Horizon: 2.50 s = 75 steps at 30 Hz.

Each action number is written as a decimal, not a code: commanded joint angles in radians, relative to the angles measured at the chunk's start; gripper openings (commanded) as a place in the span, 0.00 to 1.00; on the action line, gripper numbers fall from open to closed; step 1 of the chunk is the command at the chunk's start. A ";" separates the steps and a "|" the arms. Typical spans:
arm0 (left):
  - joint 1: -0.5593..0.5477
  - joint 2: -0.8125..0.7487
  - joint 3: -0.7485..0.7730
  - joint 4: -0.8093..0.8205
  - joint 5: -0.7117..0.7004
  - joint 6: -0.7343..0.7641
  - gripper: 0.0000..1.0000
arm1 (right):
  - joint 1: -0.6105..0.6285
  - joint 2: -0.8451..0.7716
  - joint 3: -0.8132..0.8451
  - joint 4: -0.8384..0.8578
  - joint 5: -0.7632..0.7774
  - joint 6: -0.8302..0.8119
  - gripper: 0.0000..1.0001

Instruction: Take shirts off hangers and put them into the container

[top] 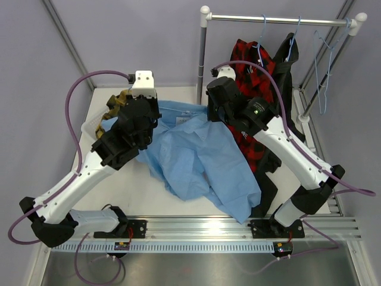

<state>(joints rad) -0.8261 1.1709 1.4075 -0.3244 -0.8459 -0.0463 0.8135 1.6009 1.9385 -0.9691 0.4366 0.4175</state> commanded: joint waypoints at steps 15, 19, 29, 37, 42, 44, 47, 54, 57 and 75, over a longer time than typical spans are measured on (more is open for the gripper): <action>0.134 -0.082 0.007 -0.022 -0.101 -0.113 0.00 | -0.054 -0.278 -0.393 0.145 -0.053 0.012 0.00; 0.183 -0.062 0.042 -0.062 -0.133 -0.110 0.00 | -0.065 -0.363 -0.476 0.164 -0.062 0.023 0.00; 0.246 -0.042 0.084 -0.105 0.024 -0.259 0.00 | -0.083 -0.466 -0.648 0.343 -0.254 0.021 0.00; 0.308 -0.005 0.146 -0.189 0.031 -0.268 0.00 | -0.086 -0.616 -0.802 0.492 -0.340 -0.061 0.00; 0.308 -0.030 0.127 -0.174 0.183 -0.267 0.00 | -0.169 -0.622 -0.822 0.423 -0.279 -0.075 0.00; 0.308 -0.069 0.076 -0.137 0.278 -0.221 0.00 | -0.213 -0.627 -0.831 0.434 -0.318 -0.098 0.00; 0.308 -0.141 -0.025 -0.032 0.396 -0.182 0.00 | -0.250 -0.596 -0.813 0.478 -0.549 -0.164 0.00; 0.306 -0.155 -0.027 -0.012 0.508 -0.283 0.00 | -0.251 -0.463 -0.838 0.650 -0.974 -0.110 0.00; 0.298 -0.143 -0.013 -0.005 0.579 -0.345 0.00 | -0.249 -0.426 -0.857 0.776 -1.108 -0.053 0.00; 0.061 0.002 0.097 0.036 0.501 -0.451 0.00 | -0.156 -0.329 -0.859 0.934 -1.035 0.018 0.00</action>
<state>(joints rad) -0.6903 1.1637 1.4204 -0.4149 -0.4595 -0.3351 0.6346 1.2438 1.0836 -0.1322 -0.6998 0.4339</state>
